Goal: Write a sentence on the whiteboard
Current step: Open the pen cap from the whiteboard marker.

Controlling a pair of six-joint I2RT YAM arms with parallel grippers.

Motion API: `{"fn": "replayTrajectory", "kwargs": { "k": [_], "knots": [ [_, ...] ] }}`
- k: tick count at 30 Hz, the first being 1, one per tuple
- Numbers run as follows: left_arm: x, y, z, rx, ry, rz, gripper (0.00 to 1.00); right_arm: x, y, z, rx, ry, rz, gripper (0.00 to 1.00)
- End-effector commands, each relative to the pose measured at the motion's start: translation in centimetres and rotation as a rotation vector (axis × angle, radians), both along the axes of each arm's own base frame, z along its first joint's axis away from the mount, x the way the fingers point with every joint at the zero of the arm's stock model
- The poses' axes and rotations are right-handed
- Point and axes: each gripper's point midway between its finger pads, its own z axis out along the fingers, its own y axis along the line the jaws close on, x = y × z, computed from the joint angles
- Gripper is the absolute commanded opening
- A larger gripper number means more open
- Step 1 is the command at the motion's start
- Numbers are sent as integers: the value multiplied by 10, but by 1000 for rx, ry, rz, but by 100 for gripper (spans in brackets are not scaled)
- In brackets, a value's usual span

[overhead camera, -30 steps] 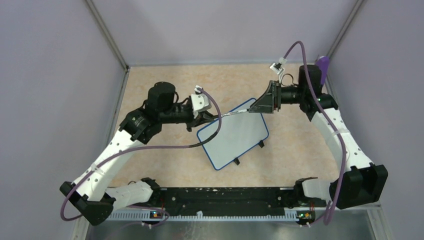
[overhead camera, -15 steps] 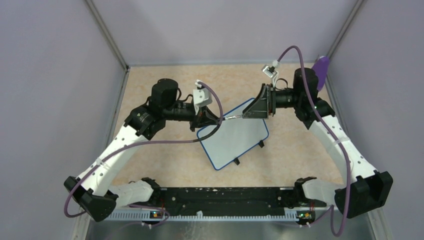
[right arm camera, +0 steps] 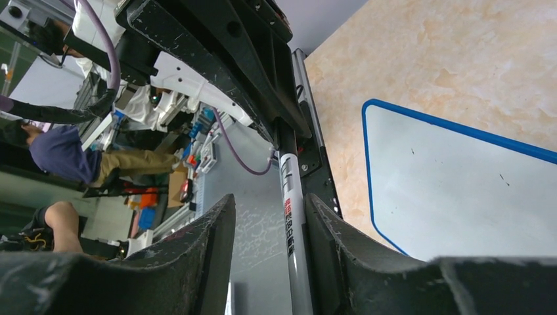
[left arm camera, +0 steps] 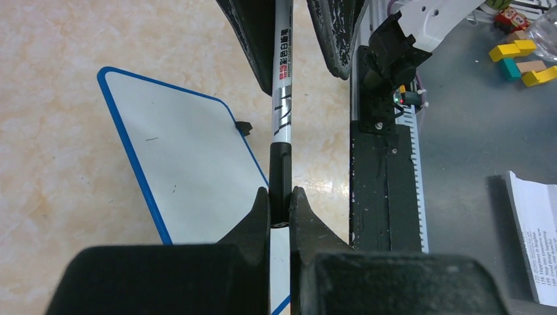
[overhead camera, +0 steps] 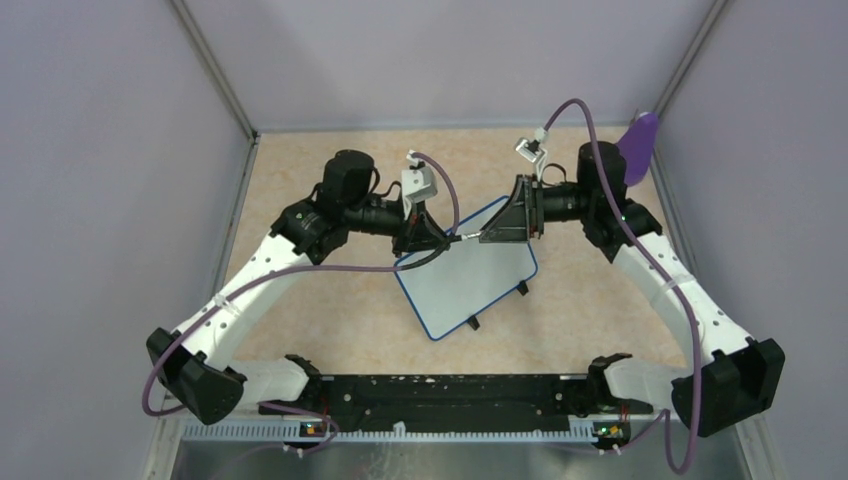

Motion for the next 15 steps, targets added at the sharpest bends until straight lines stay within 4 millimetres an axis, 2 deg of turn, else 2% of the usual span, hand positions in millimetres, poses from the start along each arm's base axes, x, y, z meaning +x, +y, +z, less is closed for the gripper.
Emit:
{"fn": "replayTrajectory", "kwargs": {
  "k": [1, 15],
  "knots": [
    [3, -7, 21, -56, -37, -26, 0, -7, 5, 6, 12, -49, 27, 39],
    [2, -12, 23, -66, -22, -53, 0, -9, 12, -1, -13, -60, 57, 28]
  ]
}}
